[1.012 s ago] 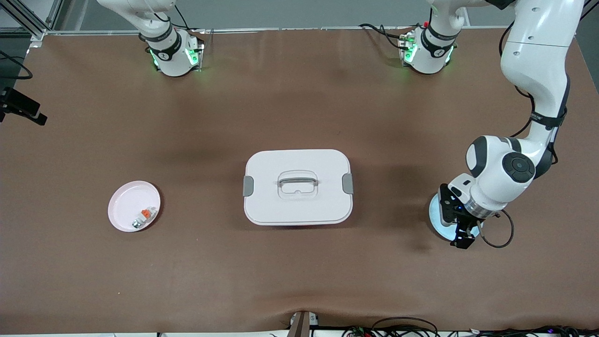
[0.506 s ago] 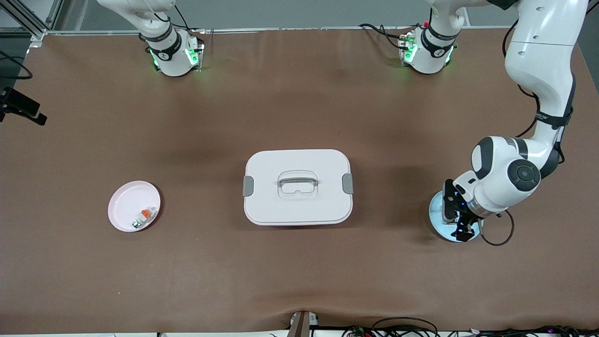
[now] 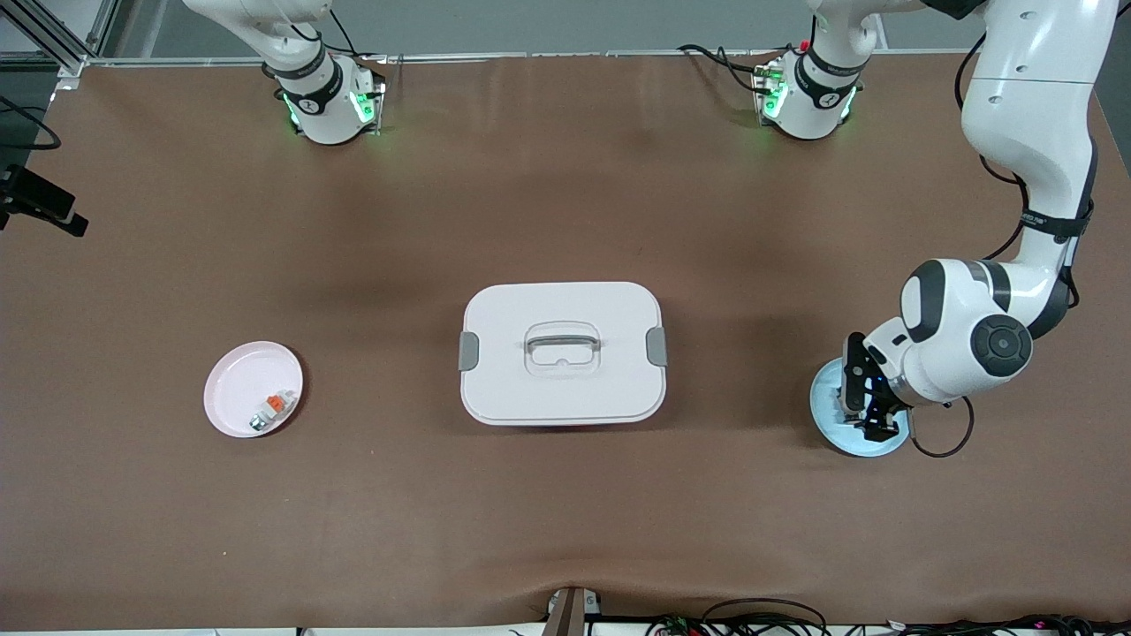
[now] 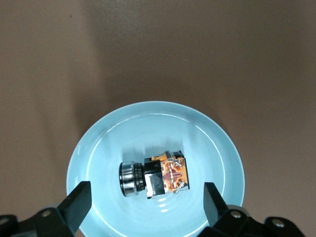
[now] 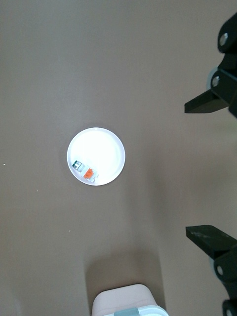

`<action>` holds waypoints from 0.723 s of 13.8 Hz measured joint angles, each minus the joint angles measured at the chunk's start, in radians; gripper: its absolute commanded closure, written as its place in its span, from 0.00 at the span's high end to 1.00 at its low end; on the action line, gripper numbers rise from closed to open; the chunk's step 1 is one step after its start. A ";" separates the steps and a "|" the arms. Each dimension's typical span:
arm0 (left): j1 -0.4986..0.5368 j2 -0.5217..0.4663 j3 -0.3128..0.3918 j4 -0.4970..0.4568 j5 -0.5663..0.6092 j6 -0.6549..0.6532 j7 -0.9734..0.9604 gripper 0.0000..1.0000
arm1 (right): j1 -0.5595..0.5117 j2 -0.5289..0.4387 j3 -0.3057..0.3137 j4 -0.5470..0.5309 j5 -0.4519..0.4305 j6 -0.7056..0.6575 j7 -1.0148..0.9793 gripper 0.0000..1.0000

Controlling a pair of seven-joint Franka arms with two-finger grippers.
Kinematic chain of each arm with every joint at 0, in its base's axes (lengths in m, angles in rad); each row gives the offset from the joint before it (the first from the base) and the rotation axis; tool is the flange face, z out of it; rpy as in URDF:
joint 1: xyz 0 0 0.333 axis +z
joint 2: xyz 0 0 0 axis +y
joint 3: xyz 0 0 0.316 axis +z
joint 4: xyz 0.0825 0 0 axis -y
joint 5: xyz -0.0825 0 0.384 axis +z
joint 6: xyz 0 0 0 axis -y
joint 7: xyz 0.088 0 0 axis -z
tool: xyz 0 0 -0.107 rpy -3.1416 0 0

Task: Transfer orange switch to right arm and place
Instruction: 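Close the left gripper on the orange switch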

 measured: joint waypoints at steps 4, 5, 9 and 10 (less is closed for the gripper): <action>0.002 0.020 0.000 0.000 -0.012 0.000 -0.055 1.00 | -0.001 0.000 -0.002 0.000 0.000 0.000 0.000 1.00; 0.002 0.021 0.000 0.000 -0.012 0.000 -0.064 1.00 | -0.001 0.000 -0.002 0.000 0.000 0.000 0.000 1.00; 0.004 0.022 0.000 0.000 -0.012 0.001 -0.075 1.00 | -0.003 0.000 -0.002 0.000 0.000 0.000 0.000 1.00; 0.006 0.022 0.001 0.001 -0.012 0.003 -0.075 1.00 | -0.003 0.000 -0.002 0.000 0.000 0.000 0.000 1.00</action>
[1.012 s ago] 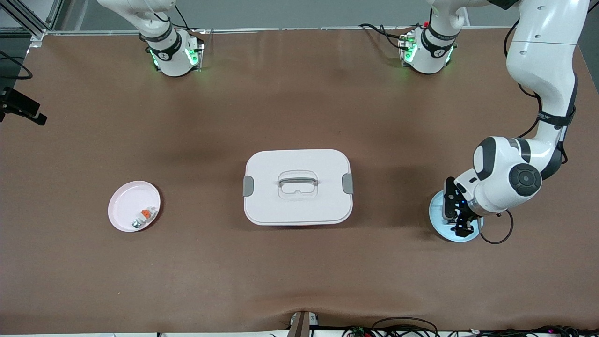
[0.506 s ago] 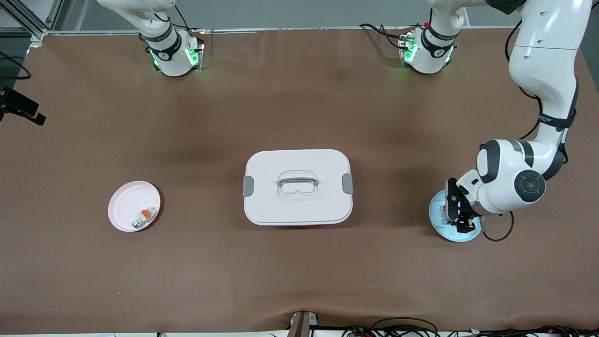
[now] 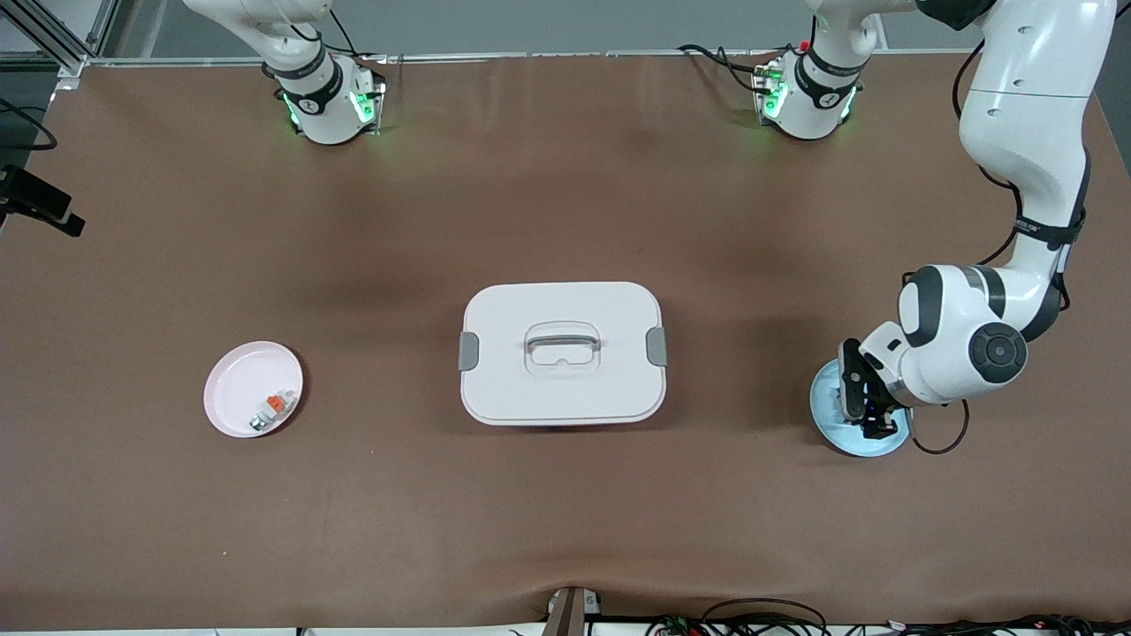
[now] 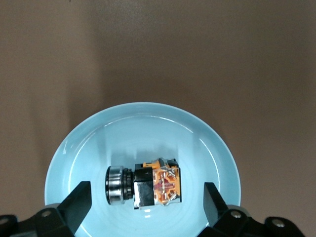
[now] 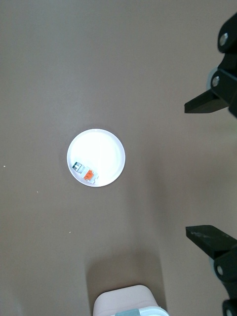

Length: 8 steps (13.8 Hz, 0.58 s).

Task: Transfer orange switch to right arm and place
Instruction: 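Close the left gripper on the orange switch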

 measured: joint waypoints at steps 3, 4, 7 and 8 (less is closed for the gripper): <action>0.007 0.008 0.000 0.000 0.000 0.007 0.000 1.00 | 0.000 0.000 0.000 0.000 0.000 0.000 0.000 1.00; 0.008 0.013 0.000 0.000 0.000 0.012 0.000 1.00 | 0.000 0.000 0.000 0.000 0.000 0.000 0.000 1.00; 0.008 0.029 0.000 0.000 0.000 0.020 0.000 1.00 | -0.001 0.000 0.000 0.000 0.000 0.000 0.000 1.00; 0.008 0.034 0.000 0.000 0.000 0.025 0.000 1.00 | -0.001 0.000 0.000 0.000 0.000 0.000 0.000 1.00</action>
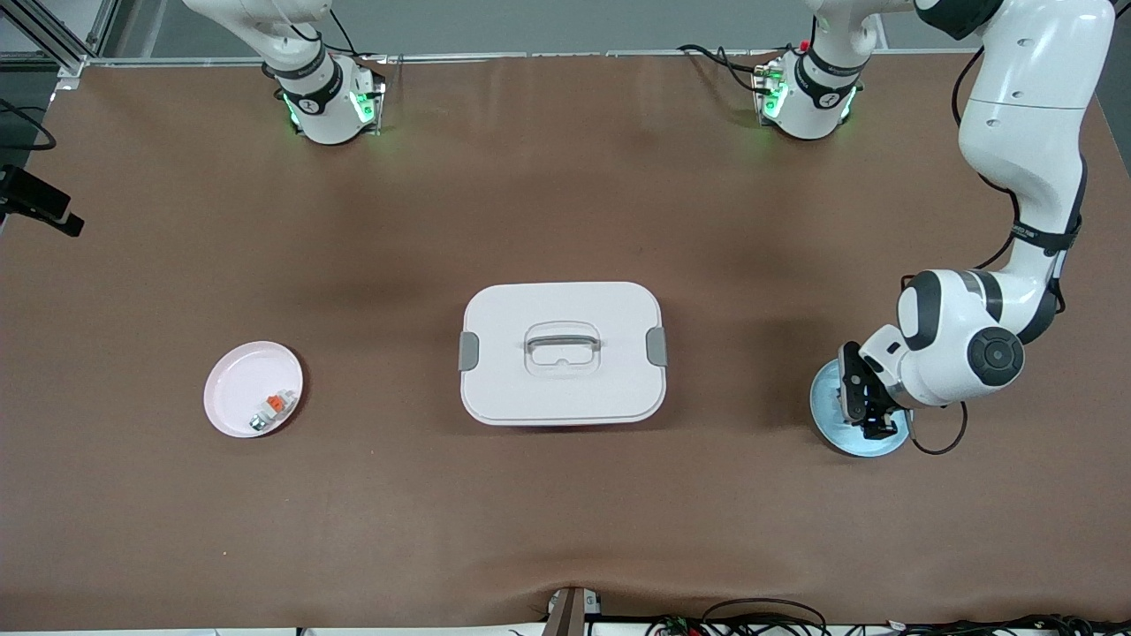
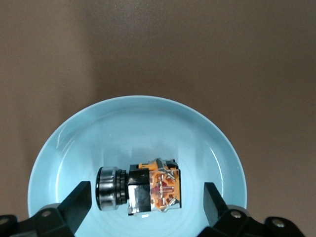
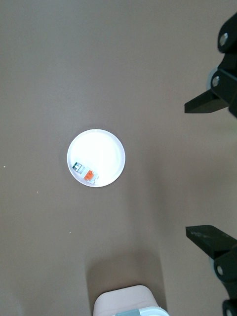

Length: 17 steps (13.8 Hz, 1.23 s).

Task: Transfer orange switch to right arm and place
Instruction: 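Close the left gripper on the orange switch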

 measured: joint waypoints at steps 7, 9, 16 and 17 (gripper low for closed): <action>0.000 0.013 0.000 0.000 0.000 0.028 0.001 1.00 | 0.000 0.000 0.000 0.000 0.000 0.000 0.000 1.00; 0.000 0.022 0.000 0.000 0.001 0.042 0.001 1.00 | 0.000 0.000 0.000 0.000 0.000 0.000 0.000 1.00; 0.004 0.038 0.000 0.000 0.017 0.079 0.003 0.52 | 0.000 0.000 0.000 0.000 0.000 0.000 0.000 1.00; 0.004 0.038 0.000 0.000 0.018 0.081 0.003 0.34 | -0.001 0.000 0.000 0.000 0.000 0.000 0.000 1.00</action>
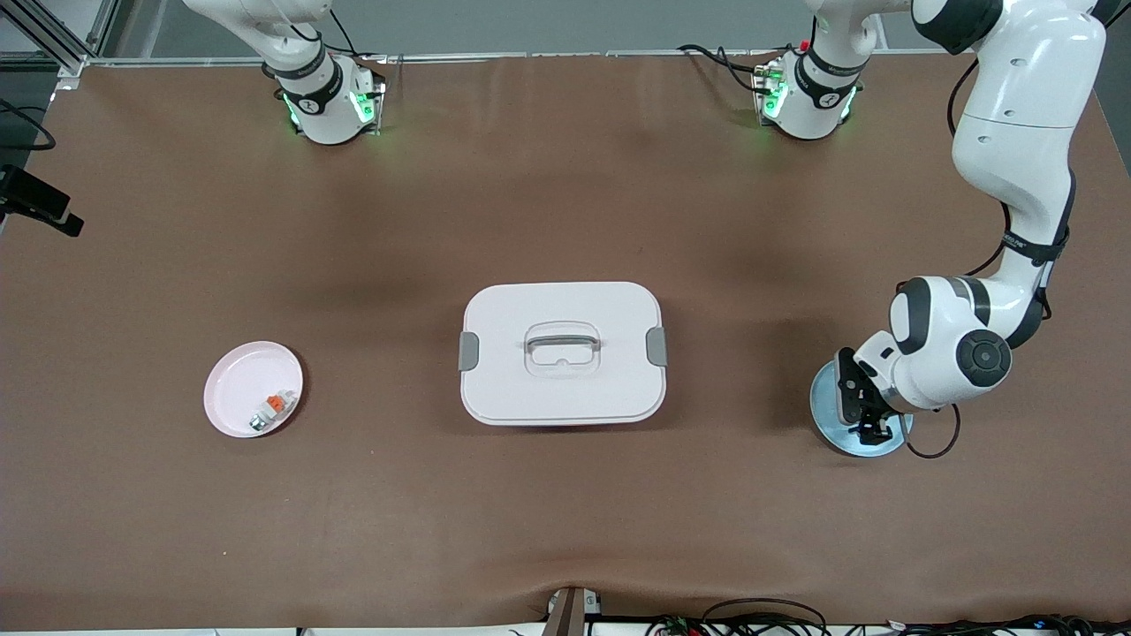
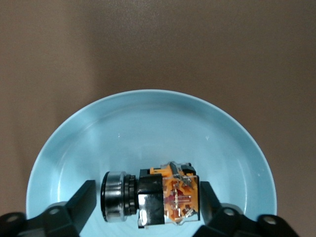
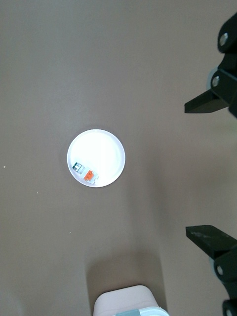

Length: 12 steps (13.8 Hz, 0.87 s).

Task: Transfer orange switch to right arm and place
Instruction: 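Close the left gripper on the orange switch, then lift the orange switch with the left gripper and carry it over the box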

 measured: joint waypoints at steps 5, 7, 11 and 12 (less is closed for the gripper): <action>0.000 -0.001 0.000 0.003 0.000 0.004 0.001 0.00 | -0.003 0.000 -0.001 0.000 0.000 0.000 0.000 1.00; 0.000 -0.012 -0.003 0.014 -0.001 -0.001 -0.001 0.00 | -0.004 0.000 -0.001 0.000 0.000 0.000 0.000 1.00; -0.001 -0.069 -0.027 0.110 -0.094 -0.190 -0.002 0.00 | -0.004 0.000 -0.001 0.000 0.000 0.000 0.000 1.00; -0.002 -0.080 -0.032 0.148 -0.135 -0.262 -0.003 0.00 | -0.004 0.000 0.000 0.000 0.000 0.000 0.000 1.00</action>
